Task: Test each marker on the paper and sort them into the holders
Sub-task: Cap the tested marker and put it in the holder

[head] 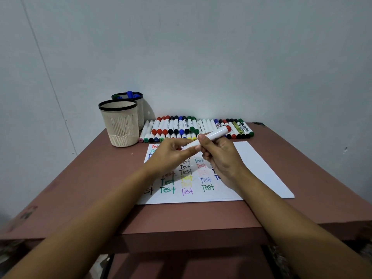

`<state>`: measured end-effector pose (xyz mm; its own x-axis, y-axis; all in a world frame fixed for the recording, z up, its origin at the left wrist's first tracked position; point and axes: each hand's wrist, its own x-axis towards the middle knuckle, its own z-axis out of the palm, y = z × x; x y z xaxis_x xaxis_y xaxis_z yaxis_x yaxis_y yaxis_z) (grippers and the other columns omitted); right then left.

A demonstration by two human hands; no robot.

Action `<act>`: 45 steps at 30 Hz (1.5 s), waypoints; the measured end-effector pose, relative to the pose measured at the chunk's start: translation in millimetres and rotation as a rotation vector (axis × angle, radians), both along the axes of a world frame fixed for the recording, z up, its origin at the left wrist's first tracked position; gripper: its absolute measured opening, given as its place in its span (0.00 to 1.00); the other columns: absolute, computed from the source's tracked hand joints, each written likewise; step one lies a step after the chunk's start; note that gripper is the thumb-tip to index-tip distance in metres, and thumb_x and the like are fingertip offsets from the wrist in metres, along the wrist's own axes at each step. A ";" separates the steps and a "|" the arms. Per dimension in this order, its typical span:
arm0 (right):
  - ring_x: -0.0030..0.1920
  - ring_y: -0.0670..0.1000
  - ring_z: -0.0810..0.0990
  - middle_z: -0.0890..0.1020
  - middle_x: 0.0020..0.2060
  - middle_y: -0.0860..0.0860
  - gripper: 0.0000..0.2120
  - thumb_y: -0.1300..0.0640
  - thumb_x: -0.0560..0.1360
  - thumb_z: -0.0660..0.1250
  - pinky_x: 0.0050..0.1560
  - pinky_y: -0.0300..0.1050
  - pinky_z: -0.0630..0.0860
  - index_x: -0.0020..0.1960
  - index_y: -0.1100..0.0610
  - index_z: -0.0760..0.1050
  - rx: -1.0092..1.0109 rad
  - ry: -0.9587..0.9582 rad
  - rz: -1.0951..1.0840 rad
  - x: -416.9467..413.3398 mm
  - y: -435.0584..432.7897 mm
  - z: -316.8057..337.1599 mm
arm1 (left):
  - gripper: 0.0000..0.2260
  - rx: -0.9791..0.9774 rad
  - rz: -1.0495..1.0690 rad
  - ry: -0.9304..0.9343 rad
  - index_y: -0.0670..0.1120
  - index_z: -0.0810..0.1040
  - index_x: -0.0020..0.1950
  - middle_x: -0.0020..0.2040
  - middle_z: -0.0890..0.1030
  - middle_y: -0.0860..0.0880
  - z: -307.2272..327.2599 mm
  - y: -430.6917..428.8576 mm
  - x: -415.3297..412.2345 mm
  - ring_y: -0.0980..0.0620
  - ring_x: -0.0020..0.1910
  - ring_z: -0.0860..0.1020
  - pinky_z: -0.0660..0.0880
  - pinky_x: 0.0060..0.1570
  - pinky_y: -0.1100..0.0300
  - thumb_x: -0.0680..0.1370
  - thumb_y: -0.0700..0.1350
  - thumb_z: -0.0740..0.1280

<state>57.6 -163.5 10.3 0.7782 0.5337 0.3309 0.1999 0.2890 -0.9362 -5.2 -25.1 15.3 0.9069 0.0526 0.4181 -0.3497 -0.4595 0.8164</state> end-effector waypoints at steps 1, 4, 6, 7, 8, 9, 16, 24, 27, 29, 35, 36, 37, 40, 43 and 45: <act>0.31 0.44 0.66 0.70 0.27 0.46 0.08 0.56 0.78 0.65 0.32 0.36 0.65 0.41 0.57 0.76 -0.006 -0.001 -0.002 -0.1 0.0 0.5 | 0.07 -0.001 0.012 0.008 0.48 0.83 0.48 0.35 0.77 0.53 -0.8 1.4 0.1 0.61 0.27 0.65 0.62 0.29 0.70 0.76 0.48 0.67; 0.31 0.45 0.67 0.71 0.29 0.48 0.06 0.56 0.78 0.65 0.32 0.37 0.66 0.44 0.58 0.76 -0.018 0.061 -0.039 -1.6 0.3 2.1 | 0.10 0.091 0.118 0.067 0.50 0.80 0.51 0.41 0.78 0.50 -3.2 8.5 3.2 0.60 0.29 0.69 0.66 0.33 0.64 0.74 0.53 0.69; 0.31 0.46 0.70 0.73 0.31 0.50 0.05 0.56 0.78 0.64 0.31 0.37 0.69 0.45 0.57 0.75 0.053 0.171 -0.090 -1.9 -1.0 5.3 | 0.15 0.123 0.190 0.107 0.52 0.75 0.56 0.48 0.78 0.55 -3.4 12.6 3.1 0.58 0.36 0.74 0.72 0.40 0.62 0.73 0.55 0.68; 0.31 0.47 0.73 0.75 0.33 0.51 0.05 0.57 0.79 0.63 0.30 0.37 0.72 0.45 0.56 0.73 0.108 0.249 -0.114 -1.0 -3.2 7.1 | 0.17 0.138 0.217 0.112 0.52 0.74 0.58 0.50 0.77 0.58 -3.0 14.3 2.3 0.58 0.41 0.76 0.73 0.44 0.62 0.73 0.57 0.67; 0.32 0.49 0.77 0.77 0.35 0.53 0.05 0.57 0.79 0.62 0.31 0.39 0.76 0.46 0.57 0.73 0.165 0.327 -0.128 0.2 -5.9 8.7 | 0.17 0.155 0.247 0.107 0.51 0.73 0.58 0.51 0.76 0.59 -2.3 16.1 1.0 0.59 0.44 0.76 0.73 0.45 0.62 0.73 0.58 0.65; 0.34 0.52 0.80 0.79 0.37 0.56 0.05 0.58 0.80 0.61 0.34 0.41 0.79 0.46 0.57 0.72 0.214 0.393 -0.129 1.1 -8.8 9.8 | 0.17 0.162 0.278 0.099 0.51 0.73 0.57 0.49 0.75 0.59 -2.2 18.7 0.4 0.60 0.45 0.75 0.73 0.43 0.64 0.74 0.59 0.62; 0.29 0.48 0.74 0.75 0.31 0.52 0.12 0.62 0.74 0.69 0.30 0.39 0.72 0.36 0.54 0.68 0.129 0.353 -0.220 1.1 -21.1 7.4 | 0.13 -0.012 0.363 0.128 0.49 0.77 0.53 0.39 0.74 0.52 -7.0 30.4 7.6 0.55 0.36 0.71 0.69 0.38 0.61 0.80 0.39 0.55; 0.23 0.49 0.70 0.71 0.24 0.54 0.17 0.63 0.71 0.69 0.33 0.47 0.70 0.29 0.55 0.65 -0.248 0.105 -0.424 -7.8 -34.3 -1.0 | 0.16 0.123 0.377 0.172 0.47 0.71 0.67 0.46 0.78 0.47 -10.2 34.5 10.8 0.53 0.36 0.72 0.68 0.37 0.63 0.79 0.40 0.57; 0.22 0.47 0.71 0.70 0.26 0.53 0.14 0.65 0.69 0.65 0.36 0.51 0.79 0.30 0.57 0.64 -0.324 0.045 -0.507 -14.6 -36.8 -4.7 | 0.16 0.103 0.378 0.161 0.47 0.70 0.67 0.49 0.76 0.47 -11.2 35.6 10.0 0.55 0.41 0.73 0.70 0.40 0.66 0.79 0.41 0.61; 0.22 0.47 0.70 0.69 0.25 0.53 0.14 0.64 0.69 0.65 0.38 0.55 0.80 0.30 0.57 0.63 -0.346 0.015 -0.539 -16.4 -37.2 -5.9 | 0.16 0.079 0.377 0.162 0.47 0.70 0.66 0.50 0.77 0.46 -12.4 37.3 10.5 0.53 0.44 0.75 0.70 0.41 0.66 0.78 0.41 0.63; 0.17 0.42 0.69 0.70 0.28 0.56 0.12 0.64 0.70 0.65 0.30 0.43 0.68 0.32 0.59 0.64 -0.410 -0.045 -0.525 -19.1 -37.0 -7.1 | 0.14 0.021 0.399 0.198 0.44 0.73 0.61 0.53 0.79 0.46 -12.5 40.1 10.2 0.50 0.51 0.78 0.75 0.50 0.60 0.76 0.42 0.68; 0.17 0.42 0.70 0.71 0.29 0.57 0.11 0.64 0.70 0.66 0.30 0.43 0.69 0.33 0.59 0.65 -0.415 -0.049 -0.516 -19.8 -37.1 -7.1 | 0.14 0.026 0.399 0.200 0.43 0.73 0.60 0.53 0.78 0.47 -11.6 39.6 9.8 0.50 0.52 0.78 0.74 0.50 0.62 0.76 0.41 0.68; 0.17 0.42 0.71 0.72 0.29 0.58 0.11 0.64 0.70 0.66 0.30 0.44 0.69 0.33 0.60 0.65 -0.419 -0.054 -0.507 -20.2 -37.2 -7.1 | 0.13 0.041 0.400 0.203 0.43 0.74 0.59 0.53 0.78 0.48 -10.8 39.3 9.7 0.51 0.52 0.77 0.73 0.48 0.64 0.76 0.41 0.68; 0.18 0.42 0.72 0.72 0.28 0.56 0.12 0.63 0.70 0.66 0.29 0.41 0.69 0.32 0.59 0.65 -0.451 -0.088 -0.503 -21.4 -36.2 -6.9 | 0.10 0.073 0.399 0.197 0.44 0.77 0.56 0.51 0.79 0.48 -9.2 38.6 8.9 0.52 0.51 0.78 0.71 0.46 0.66 0.76 0.41 0.68; 0.22 0.42 0.71 0.69 0.25 0.51 0.16 0.63 0.70 0.67 0.26 0.37 0.66 0.30 0.57 0.61 -0.470 -0.143 -0.572 -21.5 -36.3 -8.6 | 0.09 0.102 0.395 0.184 0.43 0.78 0.55 0.48 0.79 0.49 -9.0 36.5 7.7 0.54 0.46 0.77 0.70 0.41 0.73 0.76 0.41 0.67; 0.26 0.48 0.71 0.69 0.26 0.51 0.16 0.63 0.70 0.67 0.29 0.39 0.67 0.30 0.56 0.61 -0.470 -0.143 -0.586 -20.2 -37.3 -9.1 | 0.09 0.127 0.396 0.179 0.44 0.78 0.56 0.47 0.79 0.51 -9.0 36.0 6.9 0.60 0.41 0.75 0.67 0.35 0.79 0.76 0.42 0.67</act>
<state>37.4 -200.8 1.2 0.9443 0.1565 0.2894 0.3259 -0.3243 -0.8880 1.7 10.9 6.2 0.8858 0.3681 0.2825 0.0143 -0.6302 0.7763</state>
